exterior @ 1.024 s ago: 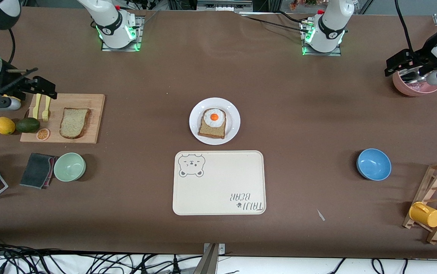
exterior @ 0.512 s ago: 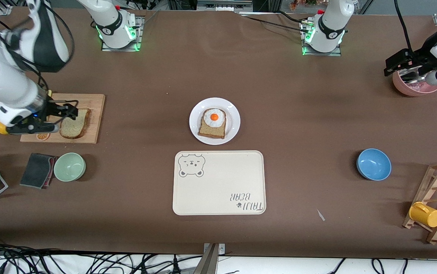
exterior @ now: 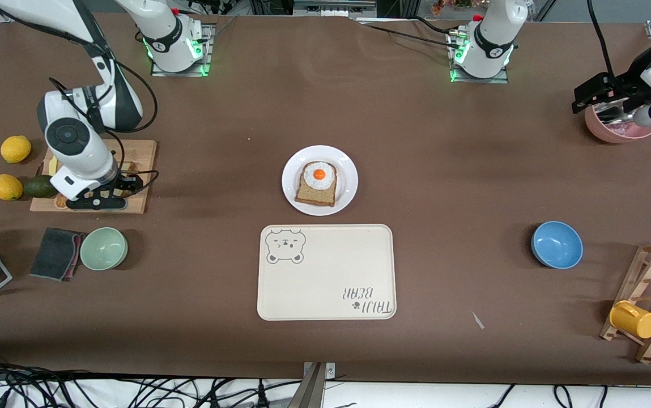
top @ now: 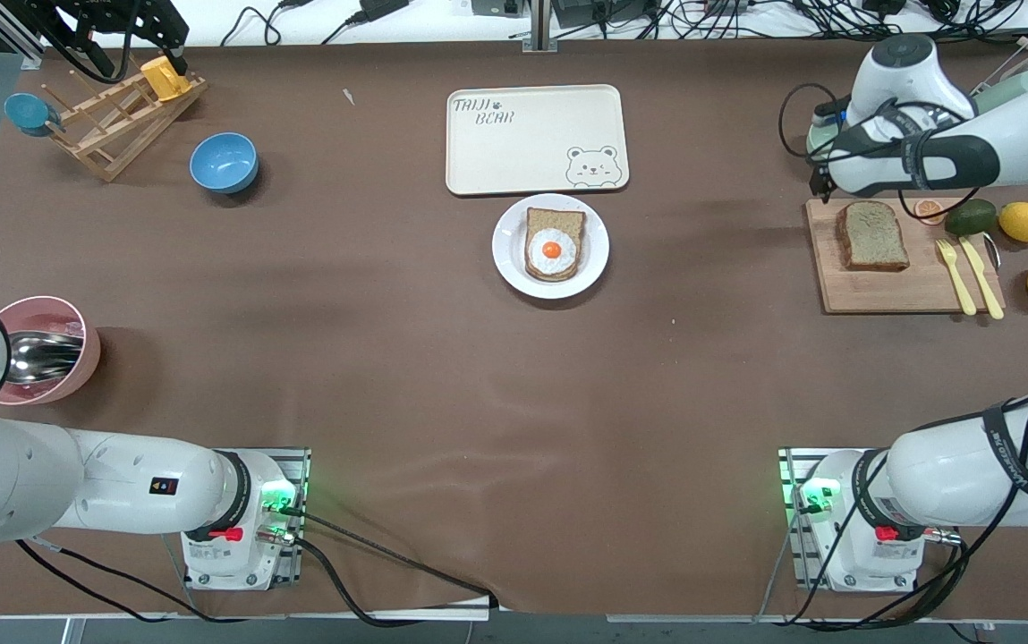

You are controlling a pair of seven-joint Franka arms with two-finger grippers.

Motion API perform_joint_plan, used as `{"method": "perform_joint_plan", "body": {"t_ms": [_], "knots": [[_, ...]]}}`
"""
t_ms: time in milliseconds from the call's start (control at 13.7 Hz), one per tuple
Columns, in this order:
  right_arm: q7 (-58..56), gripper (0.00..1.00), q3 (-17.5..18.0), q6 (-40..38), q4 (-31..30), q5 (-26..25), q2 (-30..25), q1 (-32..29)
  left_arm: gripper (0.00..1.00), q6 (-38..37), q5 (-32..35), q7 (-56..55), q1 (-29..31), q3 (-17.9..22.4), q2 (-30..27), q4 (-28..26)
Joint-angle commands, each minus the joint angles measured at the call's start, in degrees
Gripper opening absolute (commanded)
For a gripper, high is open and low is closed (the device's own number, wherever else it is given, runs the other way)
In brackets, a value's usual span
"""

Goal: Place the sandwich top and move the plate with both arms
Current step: 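Reach the right gripper to the bread slice on the board and grasp it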

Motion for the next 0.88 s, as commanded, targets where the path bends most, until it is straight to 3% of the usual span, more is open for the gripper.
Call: {"method": "perform_joint_plan", "body": {"t_ms": [0, 73, 293, 366, 659, 732, 805], "knots": [[1.66, 0.74, -1.19, 1.15, -0.83, -2.57, 1.40, 0.08, 1.00, -0.80, 1.22, 1.12, 0.20, -0.38, -0.37, 0.43], [2.01, 0.68, -1.89, 1.23, -0.83, -3.10, 2.54, 0.08, 1.00, -0.80, 1.22, 1.12, 0.20, -0.38, -0.46, 0.43], [2.19, 0.66, -2.78, 3.26, -0.83, -3.28, 4.66, 0.08, 1.00, -0.80, 1.22, 1.03, 0.20, -0.38, -0.46, 0.43], [2.19, 0.61, -2.87, 3.17, -0.92, -3.28, 4.75, 0.00, 1.00, -0.80, 1.22, 1.12, 0.20, -0.38, -0.37, 0.43], [2.11, 0.10, -2.87, 2.47, -0.83, -3.28, 5.10, 0.00, 1.00, -1.06, 1.04, 1.12, 0.55, -0.38, -0.46, 0.43], [2.11, 0.00, -2.87, 1.33, -0.57, -3.19, 5.10, 0.08, 1.00, -1.32, 1.04, 1.12, 0.55, -0.38, -0.55, 0.43], [2.19, 0.00, -2.78, 0.71, -0.57, -3.19, 5.19, 0.08, 1.00, -1.41, 1.04, 1.12, 0.55, -0.38, -0.55, 0.51]]}}
